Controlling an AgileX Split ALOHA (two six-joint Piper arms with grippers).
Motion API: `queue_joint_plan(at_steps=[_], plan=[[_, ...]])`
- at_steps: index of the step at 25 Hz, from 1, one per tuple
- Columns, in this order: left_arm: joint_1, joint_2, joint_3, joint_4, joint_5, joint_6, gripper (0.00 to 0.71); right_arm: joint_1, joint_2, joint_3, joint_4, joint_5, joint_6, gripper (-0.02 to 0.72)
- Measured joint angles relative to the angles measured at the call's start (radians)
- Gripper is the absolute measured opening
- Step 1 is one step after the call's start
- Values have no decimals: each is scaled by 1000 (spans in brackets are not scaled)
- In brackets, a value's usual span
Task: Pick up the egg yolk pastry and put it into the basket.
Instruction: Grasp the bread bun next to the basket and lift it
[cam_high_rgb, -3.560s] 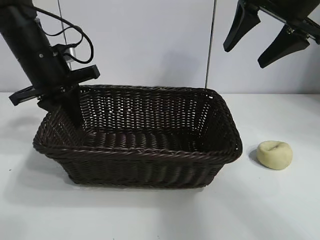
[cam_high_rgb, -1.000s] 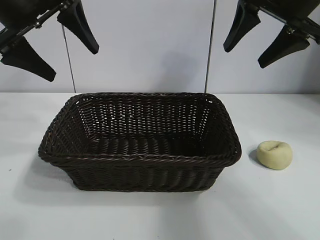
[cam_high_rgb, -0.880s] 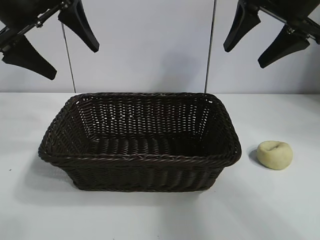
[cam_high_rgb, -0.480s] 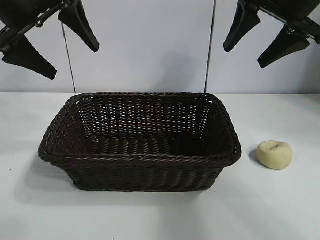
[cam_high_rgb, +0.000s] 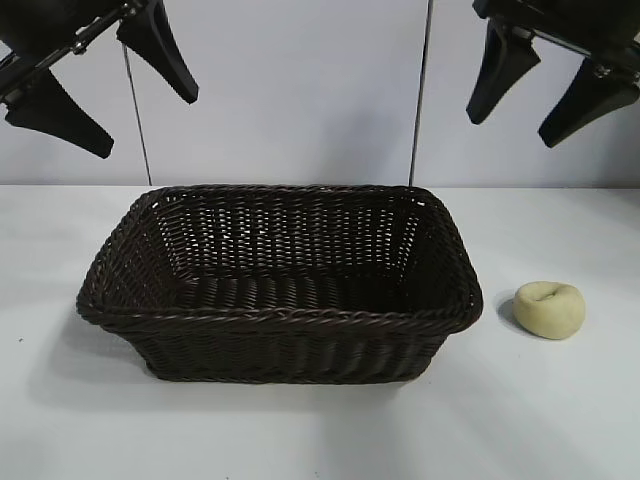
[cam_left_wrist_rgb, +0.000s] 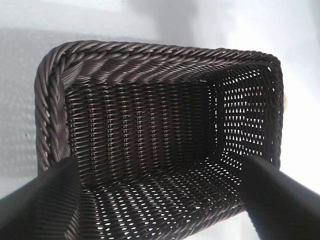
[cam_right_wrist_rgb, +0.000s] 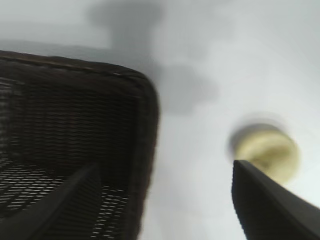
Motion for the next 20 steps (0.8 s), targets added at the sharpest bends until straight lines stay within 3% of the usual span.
queue_joint_plan(at_steps=[3, 7, 20], plan=[[0, 0, 0, 0, -1, 0, 628, -13, 13, 0, -87, 2, 38, 529], [0, 0, 0, 0, -1, 0, 628, -39, 76, 0, -121, 14, 52, 529], [0, 0, 0, 0, -1, 0, 628, -42, 324, 0, -102, -16, 52, 529]])
